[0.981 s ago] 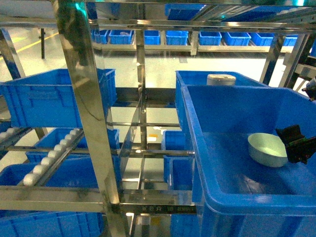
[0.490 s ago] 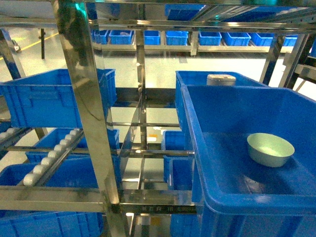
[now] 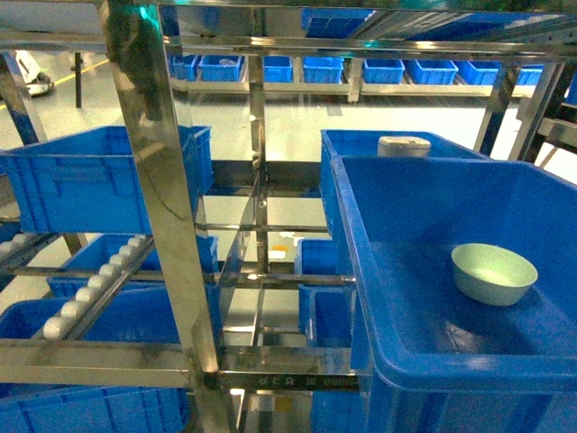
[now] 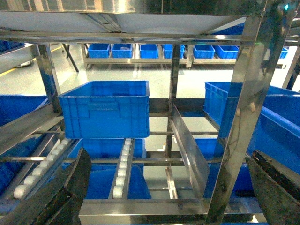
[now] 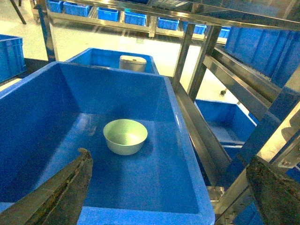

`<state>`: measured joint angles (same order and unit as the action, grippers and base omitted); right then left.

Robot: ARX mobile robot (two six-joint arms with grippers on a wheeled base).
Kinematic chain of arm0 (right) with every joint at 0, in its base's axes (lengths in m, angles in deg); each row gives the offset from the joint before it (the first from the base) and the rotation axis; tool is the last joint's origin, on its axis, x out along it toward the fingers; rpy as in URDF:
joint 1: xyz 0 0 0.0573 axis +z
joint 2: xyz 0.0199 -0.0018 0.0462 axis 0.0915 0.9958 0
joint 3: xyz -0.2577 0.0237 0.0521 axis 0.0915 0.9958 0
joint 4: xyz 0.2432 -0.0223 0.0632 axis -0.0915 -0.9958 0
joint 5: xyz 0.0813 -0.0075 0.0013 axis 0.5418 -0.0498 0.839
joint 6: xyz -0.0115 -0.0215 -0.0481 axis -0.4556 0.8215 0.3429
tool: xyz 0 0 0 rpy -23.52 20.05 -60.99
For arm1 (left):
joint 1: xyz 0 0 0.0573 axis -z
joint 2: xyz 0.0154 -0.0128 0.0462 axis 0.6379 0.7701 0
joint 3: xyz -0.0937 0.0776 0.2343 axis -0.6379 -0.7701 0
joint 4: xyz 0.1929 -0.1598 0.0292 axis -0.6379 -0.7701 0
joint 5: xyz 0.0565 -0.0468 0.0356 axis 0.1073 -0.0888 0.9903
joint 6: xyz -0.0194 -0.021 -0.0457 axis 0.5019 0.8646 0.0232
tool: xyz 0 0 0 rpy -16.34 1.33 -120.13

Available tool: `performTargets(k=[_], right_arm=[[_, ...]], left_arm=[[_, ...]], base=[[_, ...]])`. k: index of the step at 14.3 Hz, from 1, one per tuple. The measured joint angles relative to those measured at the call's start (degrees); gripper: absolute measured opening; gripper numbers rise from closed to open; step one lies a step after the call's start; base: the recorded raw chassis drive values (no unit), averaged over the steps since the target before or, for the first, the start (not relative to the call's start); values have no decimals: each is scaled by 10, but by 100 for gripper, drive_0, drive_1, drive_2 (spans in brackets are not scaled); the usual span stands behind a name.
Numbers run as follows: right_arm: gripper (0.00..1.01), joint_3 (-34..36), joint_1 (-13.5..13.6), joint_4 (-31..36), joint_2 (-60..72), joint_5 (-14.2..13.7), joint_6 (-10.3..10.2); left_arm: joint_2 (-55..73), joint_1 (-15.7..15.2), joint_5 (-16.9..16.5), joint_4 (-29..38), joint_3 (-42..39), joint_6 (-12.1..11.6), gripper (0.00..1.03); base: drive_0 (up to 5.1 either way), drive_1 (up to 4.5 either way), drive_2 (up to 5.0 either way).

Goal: Place green bowl on second shelf with right arm

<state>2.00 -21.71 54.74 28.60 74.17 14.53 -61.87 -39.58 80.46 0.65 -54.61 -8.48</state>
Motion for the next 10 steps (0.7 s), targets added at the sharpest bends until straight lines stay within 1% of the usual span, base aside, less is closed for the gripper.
performTargets(k=[1, 2, 3, 4, 5, 6, 8, 9, 10], right_arm=[[98, -1, 0, -4, 1, -1, 0], [91, 18, 1, 73, 12, 13, -24], [78, 41, 28, 104, -13, 3, -62], [65, 54, 60, 84, -50, -17, -84], [51, 62, 89, 62, -84, -47, -95], [38, 68, 110, 43, -108, -71, -101], [12, 78, 148, 9, -152, -109, -105], [1, 84, 165, 6, -170, -124, -104], [2, 94, 178, 4, -179, -137, -107]], left_arm=[[0, 0, 0, 0, 0, 0, 98], [0, 0, 0, 0, 0, 0, 98], [0, 0, 0, 0, 0, 0, 98], [0, 0, 0, 0, 0, 0, 98], [0, 0, 0, 0, 0, 0, 98], [0, 0, 0, 0, 0, 0, 98], [0, 0, 0, 0, 0, 0, 98], [0, 0, 0, 0, 0, 0, 98], [0, 0, 0, 0, 0, 0, 98]], base=[[0, 0, 0], [0, 0, 0], [0, 0, 0], [0, 0, 0], [0, 0, 0], [0, 0, 0], [0, 0, 0], [0, 0, 0], [0, 0, 0]])
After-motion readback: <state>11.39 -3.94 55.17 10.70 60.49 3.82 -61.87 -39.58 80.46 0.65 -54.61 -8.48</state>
